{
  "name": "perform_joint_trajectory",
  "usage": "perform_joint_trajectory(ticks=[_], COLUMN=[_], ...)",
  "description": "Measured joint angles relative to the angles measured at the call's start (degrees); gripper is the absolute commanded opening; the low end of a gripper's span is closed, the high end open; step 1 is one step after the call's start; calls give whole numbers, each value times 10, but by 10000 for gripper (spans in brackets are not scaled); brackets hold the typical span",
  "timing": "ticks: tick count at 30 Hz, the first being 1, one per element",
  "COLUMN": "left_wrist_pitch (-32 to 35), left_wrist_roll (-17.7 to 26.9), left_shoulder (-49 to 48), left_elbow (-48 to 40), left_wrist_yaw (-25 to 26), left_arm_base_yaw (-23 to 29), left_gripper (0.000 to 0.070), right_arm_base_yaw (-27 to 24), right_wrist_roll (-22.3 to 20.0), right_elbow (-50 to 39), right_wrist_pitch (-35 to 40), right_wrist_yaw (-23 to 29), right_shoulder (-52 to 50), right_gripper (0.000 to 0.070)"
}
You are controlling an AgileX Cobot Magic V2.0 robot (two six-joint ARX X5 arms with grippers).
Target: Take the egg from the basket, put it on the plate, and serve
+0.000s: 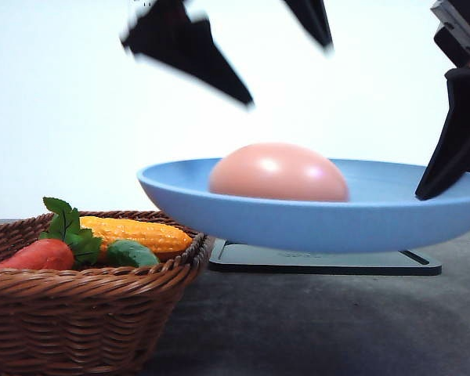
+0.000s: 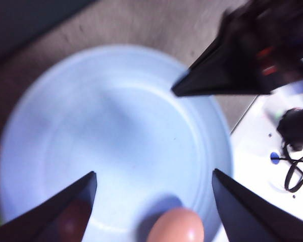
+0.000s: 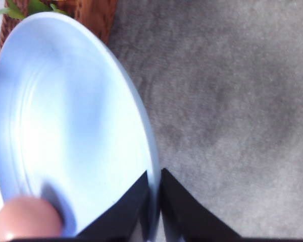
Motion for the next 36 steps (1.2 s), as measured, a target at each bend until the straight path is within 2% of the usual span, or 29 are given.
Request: perform_joint_trajectory(ticks=[8, 14, 17, 26, 36], left_wrist_pitch=[-94, -127, -130, -134, -140], left_wrist_roll=[12, 12, 12, 12, 12], left_shoulder=[-103, -204, -248, -332, -334], left_elbow=[17, 17, 17, 17, 17], left_wrist_yaw=[-137, -252, -290, -318, -327], left_arm_base_yaw=[4, 4, 4, 4, 4], left_gripper=[458, 458, 458, 458, 458], right_arm_base_yaw=[-17, -76, -102, -155, -166], right_wrist_roll=[-23, -55, -66, -72, -71], right_elbow=[63, 162, 213, 356, 459], right_wrist_pitch=[-1, 1, 1, 1, -20], right_wrist_yaw=[-4, -4, -12, -12, -13], right_shoulder=[96, 197, 251, 418, 572], right_gripper=[0, 0, 0, 0, 0])
